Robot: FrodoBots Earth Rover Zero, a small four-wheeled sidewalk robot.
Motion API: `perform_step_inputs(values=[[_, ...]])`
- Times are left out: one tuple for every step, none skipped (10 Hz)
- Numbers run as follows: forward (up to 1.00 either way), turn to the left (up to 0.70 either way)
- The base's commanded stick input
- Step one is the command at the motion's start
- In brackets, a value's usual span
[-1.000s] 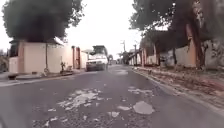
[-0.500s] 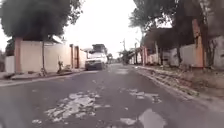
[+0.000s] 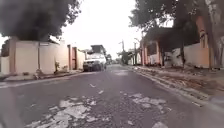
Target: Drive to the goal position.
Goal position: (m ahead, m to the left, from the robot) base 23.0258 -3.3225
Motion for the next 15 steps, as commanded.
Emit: perform_step_inputs(values=[[0.7,-0.08],[0.7,0.0],[0.7,0.0],[0.7,0.0],[0.7,0.0],[0.7,0.0],[0.7,0.0],[0.7,0.0],[0.7,0.0],[0.7,0.0],[0.7,0.0],[0.7,0.0],[0.7,0.0],[0.7,0.0],[0.7,0.0]])
